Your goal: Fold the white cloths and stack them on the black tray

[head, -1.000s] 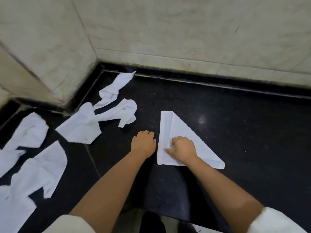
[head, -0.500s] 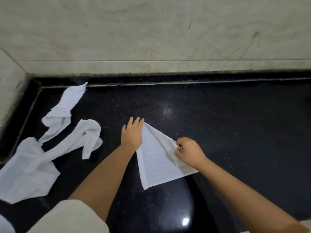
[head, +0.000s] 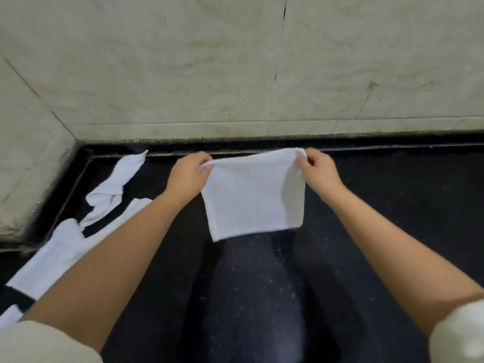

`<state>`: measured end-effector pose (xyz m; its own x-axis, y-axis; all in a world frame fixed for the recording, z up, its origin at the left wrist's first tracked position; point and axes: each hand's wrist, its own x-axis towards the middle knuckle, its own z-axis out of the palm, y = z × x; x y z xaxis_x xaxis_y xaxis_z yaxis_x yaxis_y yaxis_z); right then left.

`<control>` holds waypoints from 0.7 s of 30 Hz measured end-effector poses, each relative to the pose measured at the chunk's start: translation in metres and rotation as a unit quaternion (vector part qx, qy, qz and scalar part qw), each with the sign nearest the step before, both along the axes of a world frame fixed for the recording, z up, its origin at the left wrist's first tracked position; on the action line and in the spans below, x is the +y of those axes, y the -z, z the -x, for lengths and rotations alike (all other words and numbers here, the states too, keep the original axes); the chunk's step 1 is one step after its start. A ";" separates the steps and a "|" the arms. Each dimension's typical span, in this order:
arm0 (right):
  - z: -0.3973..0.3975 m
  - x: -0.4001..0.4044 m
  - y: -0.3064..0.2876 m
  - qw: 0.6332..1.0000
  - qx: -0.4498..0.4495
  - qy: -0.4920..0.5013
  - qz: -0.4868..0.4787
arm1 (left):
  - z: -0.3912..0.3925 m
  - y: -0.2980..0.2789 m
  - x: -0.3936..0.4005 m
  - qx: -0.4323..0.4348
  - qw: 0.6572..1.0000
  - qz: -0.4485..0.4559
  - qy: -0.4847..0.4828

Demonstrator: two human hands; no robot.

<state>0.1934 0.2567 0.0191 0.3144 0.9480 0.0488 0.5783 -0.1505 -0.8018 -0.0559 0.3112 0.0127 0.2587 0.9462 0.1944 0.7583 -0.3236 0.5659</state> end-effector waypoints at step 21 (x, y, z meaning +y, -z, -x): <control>-0.042 -0.186 0.087 0.786 -0.150 -0.460 0.385 | -0.007 0.078 -0.202 0.266 0.817 0.467 0.208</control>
<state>0.2353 0.0710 -0.0676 -0.4376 0.5518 -0.7099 0.8722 0.0684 -0.4844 -0.0489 0.1091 -0.0648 0.4083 0.4266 -0.8071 0.9119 -0.2307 0.3394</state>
